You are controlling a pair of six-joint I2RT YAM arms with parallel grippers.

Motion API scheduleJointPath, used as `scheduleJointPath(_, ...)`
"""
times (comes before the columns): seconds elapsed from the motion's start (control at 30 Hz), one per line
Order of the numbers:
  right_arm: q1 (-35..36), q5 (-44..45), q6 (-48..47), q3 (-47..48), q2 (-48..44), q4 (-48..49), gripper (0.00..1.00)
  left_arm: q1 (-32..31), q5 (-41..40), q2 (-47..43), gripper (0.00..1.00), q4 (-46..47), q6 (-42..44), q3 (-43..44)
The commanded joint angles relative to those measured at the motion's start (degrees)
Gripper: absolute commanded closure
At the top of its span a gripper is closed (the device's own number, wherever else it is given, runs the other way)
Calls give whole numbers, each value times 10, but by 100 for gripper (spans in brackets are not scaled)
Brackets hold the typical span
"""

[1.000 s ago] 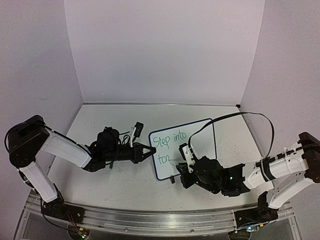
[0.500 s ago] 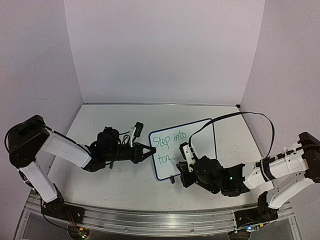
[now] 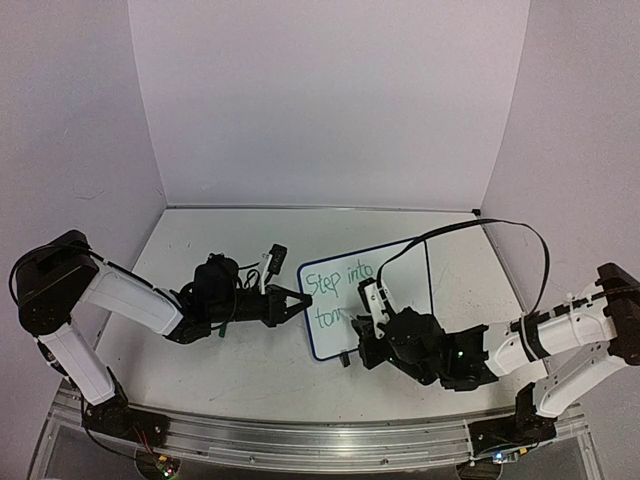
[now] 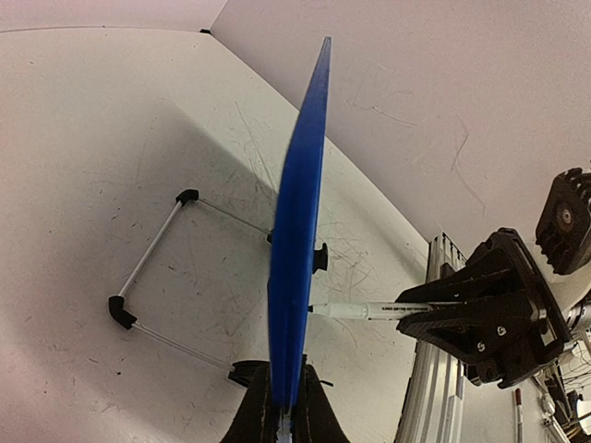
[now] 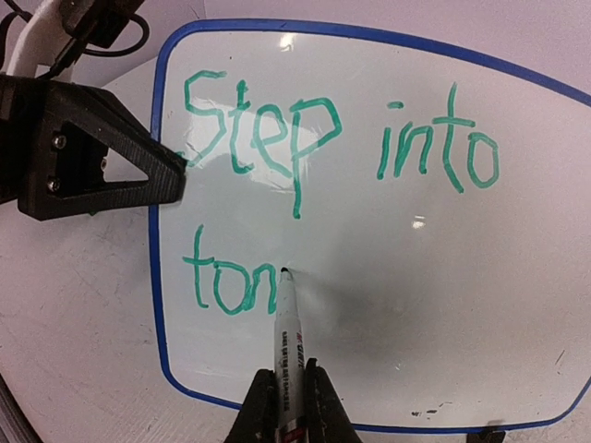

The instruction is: Write a sentence on the whiteboard

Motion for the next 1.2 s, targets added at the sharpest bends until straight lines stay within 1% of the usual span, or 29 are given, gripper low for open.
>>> scheduleJointPath(0.0,-4,37,-4,24,7,8,100,-4,-11,-7,100,-26,1,-2)
scheduleJointPath(0.13,-4,44,7,27,6,-11,100,-4,-11,-7,100,-25,1,-1)
scheduleJointPath(0.33,-4,28,24,16,-5,-31,100,-4,-12,-7,100,-25,1,-2)
scheduleJointPath(0.77,-3,-11,55,-12,-8,-46,100,-4,-12,-7,100,-26,0,-1)
scheduleJointPath(1.17,-2,-12,64,-19,-21,-57,100,-4,-11,-4,100,-26,0,1)
